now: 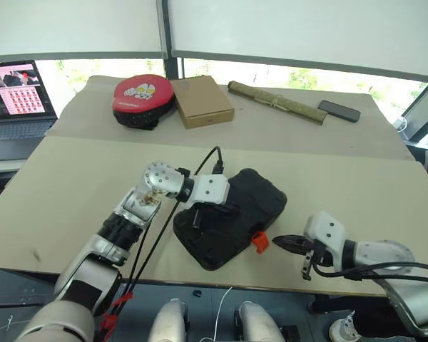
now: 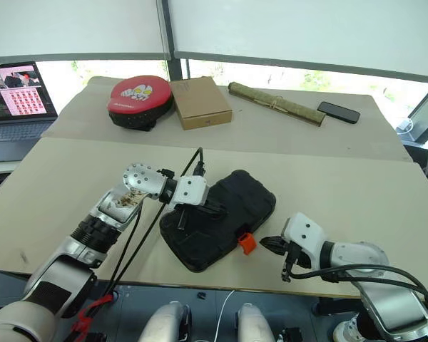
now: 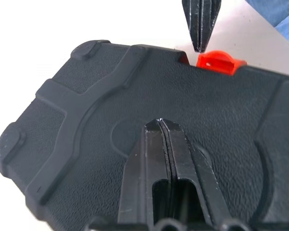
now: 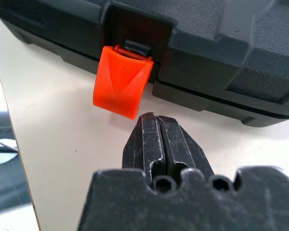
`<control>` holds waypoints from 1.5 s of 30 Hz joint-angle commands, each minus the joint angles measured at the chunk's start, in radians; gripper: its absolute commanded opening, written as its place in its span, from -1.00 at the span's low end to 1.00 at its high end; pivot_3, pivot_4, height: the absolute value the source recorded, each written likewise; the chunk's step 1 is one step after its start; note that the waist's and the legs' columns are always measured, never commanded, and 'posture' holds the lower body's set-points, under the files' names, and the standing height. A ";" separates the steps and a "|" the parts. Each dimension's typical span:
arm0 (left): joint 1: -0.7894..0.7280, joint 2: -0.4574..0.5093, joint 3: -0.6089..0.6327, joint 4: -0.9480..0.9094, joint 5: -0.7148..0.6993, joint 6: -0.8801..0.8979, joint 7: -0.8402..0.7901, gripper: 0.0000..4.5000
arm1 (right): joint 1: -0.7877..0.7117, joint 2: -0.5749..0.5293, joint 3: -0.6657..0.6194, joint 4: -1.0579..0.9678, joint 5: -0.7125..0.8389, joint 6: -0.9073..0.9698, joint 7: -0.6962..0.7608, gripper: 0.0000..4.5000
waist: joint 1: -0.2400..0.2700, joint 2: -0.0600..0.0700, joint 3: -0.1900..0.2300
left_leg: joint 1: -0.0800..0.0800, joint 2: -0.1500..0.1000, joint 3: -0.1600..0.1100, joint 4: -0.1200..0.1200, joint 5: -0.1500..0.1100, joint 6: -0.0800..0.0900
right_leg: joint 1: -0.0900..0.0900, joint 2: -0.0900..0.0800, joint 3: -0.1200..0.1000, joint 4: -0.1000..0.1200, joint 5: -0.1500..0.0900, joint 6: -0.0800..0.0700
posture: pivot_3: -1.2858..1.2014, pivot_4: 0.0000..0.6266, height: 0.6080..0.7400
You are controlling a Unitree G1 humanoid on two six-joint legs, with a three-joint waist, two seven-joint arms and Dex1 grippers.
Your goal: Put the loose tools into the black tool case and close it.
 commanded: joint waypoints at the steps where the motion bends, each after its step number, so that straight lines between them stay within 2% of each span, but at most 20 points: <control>1: 0.020 0.012 -0.036 0.042 0.054 0.017 -0.016 -0.98 | 0.003 0.004 0.022 -0.037 -0.014 -0.004 -0.009 -1.00 | 0.000 0.000 0.000 | 0.000 0.000 0.000 0.000 0.000 0.000 | 0.000 0.000 0.000 0.000 0.000 0.000 | 0.03 -0.52 1.00; 10: 0.005 -0.006 -0.033 0.036 0.055 0.021 -0.007 -0.98 | 0.016 -0.006 0.010 -0.071 0.018 0.033 0.001 -1.00 | 0.001 0.000 0.000 | 0.000 0.000 0.000 0.000 0.000 0.000 | 0.001 0.000 0.000 0.000 0.000 0.000 | 0.03 -0.52 1.00; 17: -0.010 -0.029 -0.030 0.051 0.057 0.018 -0.001 -0.98 | -0.066 0.082 0.132 0.031 -0.063 0.007 -0.055 -1.00 | 0.001 0.000 0.000 | 0.001 0.000 0.000 0.000 0.000 0.000 | 0.001 0.000 0.000 0.000 0.000 0.000 | 0.03 -0.52 1.00; 21: -0.012 -0.034 -0.038 0.054 0.063 0.005 -0.017 -0.98 | -0.115 0.135 0.150 0.068 -0.084 0.013 -0.090 -1.00 | 0.003 0.000 0.000 | 0.000 0.000 0.000 0.000 0.000 0.000 | 0.001 -0.001 0.000 0.000 0.000 0.000 | 0.03 -0.52 1.00; 25: -0.015 -0.045 -0.044 0.057 0.067 -0.004 -0.019 -0.98 | -0.101 0.147 0.161 0.054 -0.097 0.014 -0.094 -1.00 | -0.001 0.000 0.000 | 0.001 0.000 0.000 0.000 0.000 0.000 | 0.001 0.000 0.000 0.000 0.000 0.000 | 0.03 -0.52 1.00; 36: -0.009 -0.075 -0.073 0.086 0.114 -0.085 -0.022 -0.98 | -0.073 0.170 0.006 -0.147 0.041 0.103 -0.124 -1.00 | -0.003 0.000 0.000 | 0.000 0.000 0.000 0.000 0.000 0.000 | 0.001 0.000 0.000 0.000 0.000 0.000 | 0.03 -0.52 1.00; 41: -0.013 -0.086 -0.074 0.109 0.126 -0.105 -0.018 -0.98 | -0.054 0.164 -0.006 -0.189 0.067 0.143 -0.115 -1.00 | -0.006 0.001 -0.001 | 0.001 0.001 0.000 0.000 0.000 0.000 | 0.001 0.000 0.000 0.000 0.000 0.000 | 0.03 -0.52 1.00; 45: -0.014 -0.090 -0.068 0.115 0.131 -0.108 -0.020 -0.98 | -0.014 0.123 0.006 -0.158 0.028 0.101 -0.091 -1.00 | 0.007 0.001 -0.002 | 0.001 0.000 0.000 0.000 0.000 0.000 | 0.004 -0.001 -0.001 -0.003 -0.001 0.001 | 0.03 -0.52 1.00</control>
